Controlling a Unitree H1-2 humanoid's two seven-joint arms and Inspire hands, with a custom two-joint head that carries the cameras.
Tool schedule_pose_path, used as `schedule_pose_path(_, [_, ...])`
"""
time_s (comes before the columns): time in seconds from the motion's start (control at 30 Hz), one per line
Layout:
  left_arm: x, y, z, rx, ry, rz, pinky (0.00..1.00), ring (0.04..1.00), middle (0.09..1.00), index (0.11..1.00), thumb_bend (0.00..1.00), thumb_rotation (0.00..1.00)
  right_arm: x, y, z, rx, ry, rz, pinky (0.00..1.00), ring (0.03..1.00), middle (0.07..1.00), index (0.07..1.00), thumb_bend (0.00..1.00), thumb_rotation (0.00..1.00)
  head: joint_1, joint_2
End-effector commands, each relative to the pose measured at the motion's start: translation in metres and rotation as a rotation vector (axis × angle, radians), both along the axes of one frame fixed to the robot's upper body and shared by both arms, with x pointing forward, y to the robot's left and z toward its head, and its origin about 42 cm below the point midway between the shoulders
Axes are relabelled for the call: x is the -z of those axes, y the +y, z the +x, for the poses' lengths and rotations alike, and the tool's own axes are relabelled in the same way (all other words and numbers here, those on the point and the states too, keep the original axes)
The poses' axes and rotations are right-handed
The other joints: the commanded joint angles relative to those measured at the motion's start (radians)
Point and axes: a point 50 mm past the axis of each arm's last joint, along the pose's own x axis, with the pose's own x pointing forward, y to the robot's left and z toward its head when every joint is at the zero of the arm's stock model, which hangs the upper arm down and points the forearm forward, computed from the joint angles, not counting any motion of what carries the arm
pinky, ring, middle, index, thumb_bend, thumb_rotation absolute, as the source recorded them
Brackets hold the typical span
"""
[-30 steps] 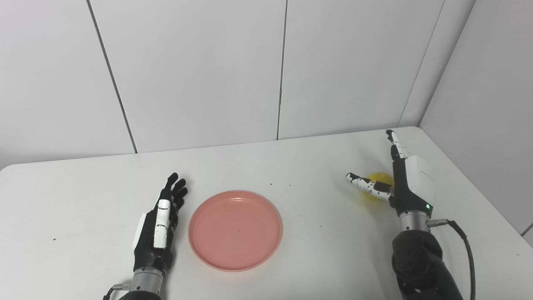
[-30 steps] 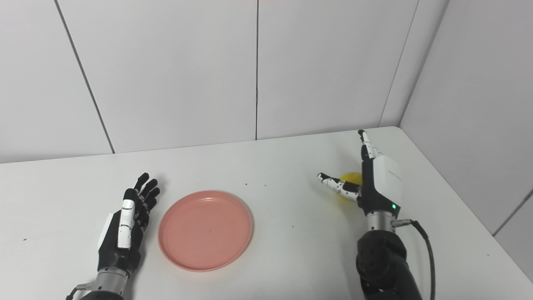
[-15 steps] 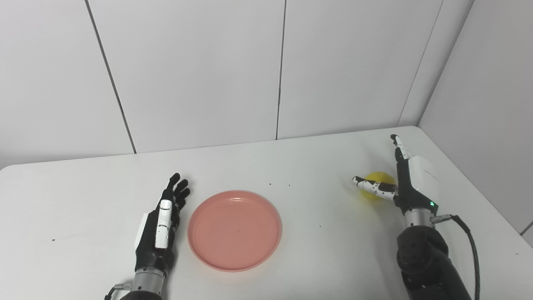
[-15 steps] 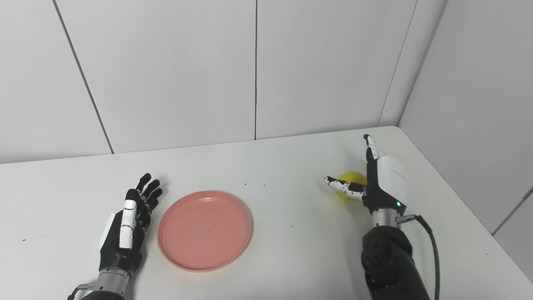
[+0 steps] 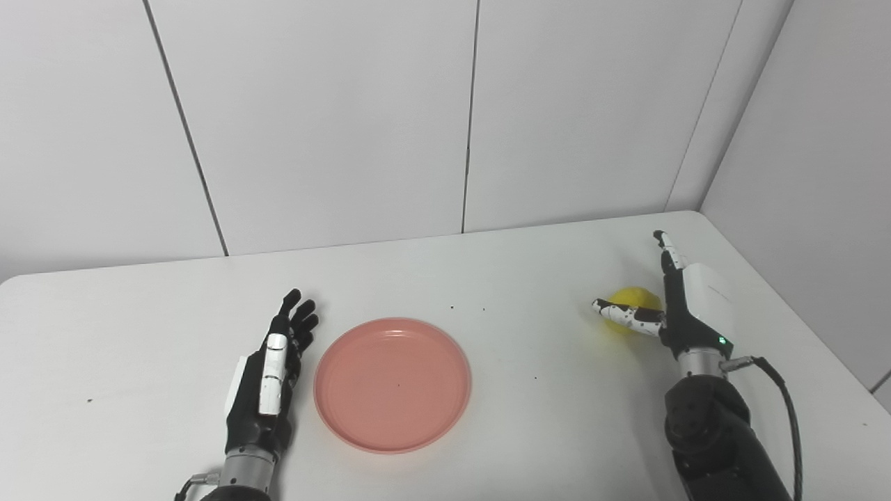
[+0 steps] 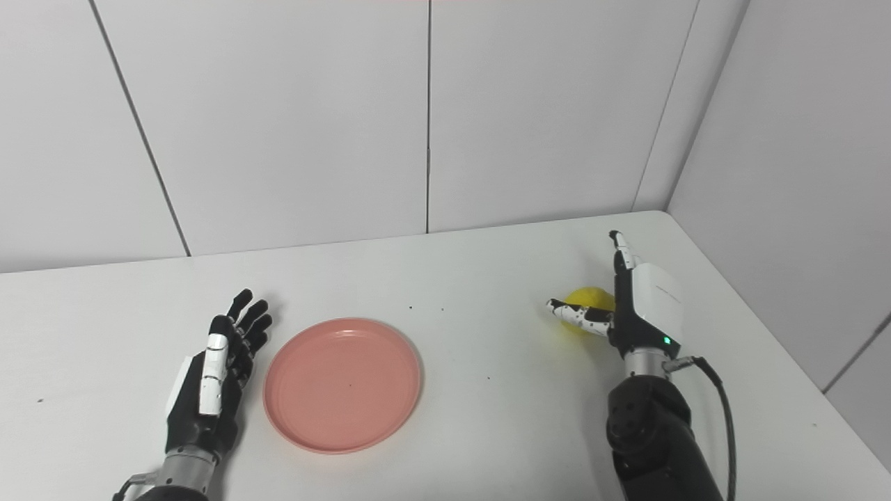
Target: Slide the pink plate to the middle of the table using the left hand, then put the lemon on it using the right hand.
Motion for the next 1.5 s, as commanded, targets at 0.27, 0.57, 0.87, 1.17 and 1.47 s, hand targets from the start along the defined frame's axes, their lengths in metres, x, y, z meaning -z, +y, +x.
schedule_pose_path(0.27, [-0.021, -0.003, 0.007, 0.018, -0.069, -0.014, 0.99, 0.939, 0.936, 0.936, 0.66, 1.00, -0.017, 0.005, 0.015, -0.018, 0.010, 0.056, 0.72, 0.837, 0.863, 0.874, 0.93, 0.32, 0.000, 0.005])
schedule_pose_path(0.57, [-0.021, -0.002, 0.007, 0.022, -0.063, -0.010, 1.00, 0.941, 0.937, 0.937, 0.66, 1.00, -0.007, 0.009, 0.019, -0.039, 0.055, 0.057, 0.70, 0.806, 0.828, 0.847, 0.89, 0.26, 0.001, 0.007])
schedule_pose_path(0.87, [-0.023, -0.004, 0.006, 0.021, -0.056, -0.024, 1.00, 0.942, 0.935, 0.935, 0.66, 1.00, -0.003, 0.011, 0.019, -0.018, -0.010, 0.060, 0.51, 0.607, 0.684, 0.716, 0.70, 0.01, 0.002, 0.010])
schedule_pose_path(1.17, [-0.022, -0.005, 0.005, 0.018, -0.058, -0.036, 0.99, 0.935, 0.930, 0.929, 0.65, 1.00, -0.002, 0.012, 0.014, -0.015, -0.078, 0.081, 0.40, 0.465, 0.617, 0.653, 0.50, 0.00, 0.004, 0.009])
schedule_pose_path(1.47, [-0.020, -0.007, 0.005, 0.015, -0.065, -0.036, 0.97, 0.929, 0.925, 0.925, 0.66, 1.00, -0.003, 0.010, 0.013, 0.003, -0.132, 0.101, 0.34, 0.488, 0.543, 0.558, 0.46, 0.00, 0.010, 0.010])
